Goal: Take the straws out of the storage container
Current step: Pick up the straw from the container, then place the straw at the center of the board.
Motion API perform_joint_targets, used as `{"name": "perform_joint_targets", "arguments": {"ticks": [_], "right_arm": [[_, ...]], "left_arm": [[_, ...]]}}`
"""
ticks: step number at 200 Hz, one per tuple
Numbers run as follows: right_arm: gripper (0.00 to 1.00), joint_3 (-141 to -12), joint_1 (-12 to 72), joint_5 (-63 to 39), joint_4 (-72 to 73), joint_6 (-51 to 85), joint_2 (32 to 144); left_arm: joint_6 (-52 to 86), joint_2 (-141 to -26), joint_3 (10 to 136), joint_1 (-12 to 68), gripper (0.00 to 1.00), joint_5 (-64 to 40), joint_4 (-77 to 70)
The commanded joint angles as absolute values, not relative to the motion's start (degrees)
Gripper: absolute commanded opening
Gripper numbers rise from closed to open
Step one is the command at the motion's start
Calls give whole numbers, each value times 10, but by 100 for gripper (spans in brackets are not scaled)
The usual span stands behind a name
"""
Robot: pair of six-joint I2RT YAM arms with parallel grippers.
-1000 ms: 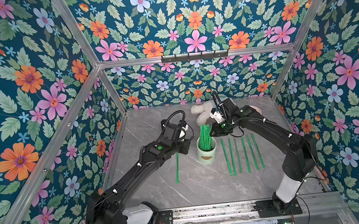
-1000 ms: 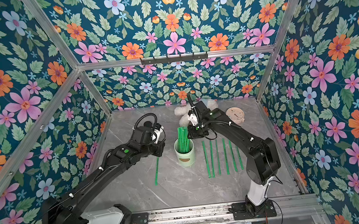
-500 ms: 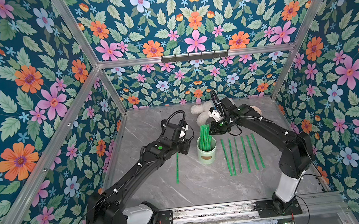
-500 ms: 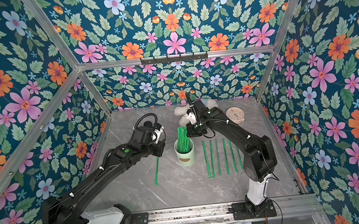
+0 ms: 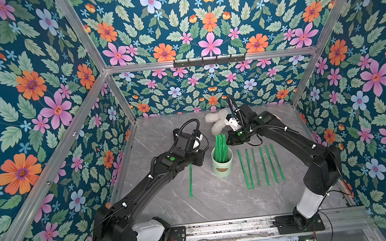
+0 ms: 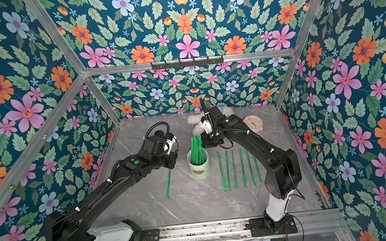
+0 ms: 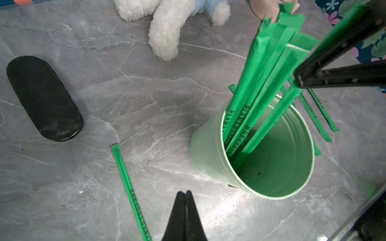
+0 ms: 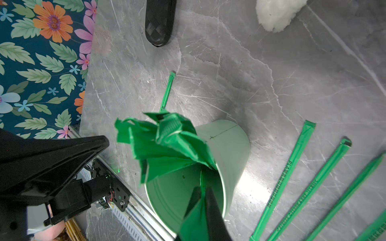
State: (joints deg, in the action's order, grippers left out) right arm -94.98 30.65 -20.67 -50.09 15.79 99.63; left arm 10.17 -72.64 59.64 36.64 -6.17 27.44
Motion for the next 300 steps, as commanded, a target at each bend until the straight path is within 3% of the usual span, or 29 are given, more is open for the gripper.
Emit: {"name": "perform_joint_targets", "arguments": {"ticks": [1,150,238,300], "right_arm": [[8,-961,309,-199,-529,139,988],[6,-1118,323,-128,-681,78,954],[7,-1211,322,-30,-771,47,884],[6,-1186,262,59,-821,22,881]], "left_arm": [[98,-727,601,366,0,-63,274],[98,-727,602,366,0,-61,275],[98,-727,602,366,0,-61,275],[98,-725,602,366,0,-59,275]]}}
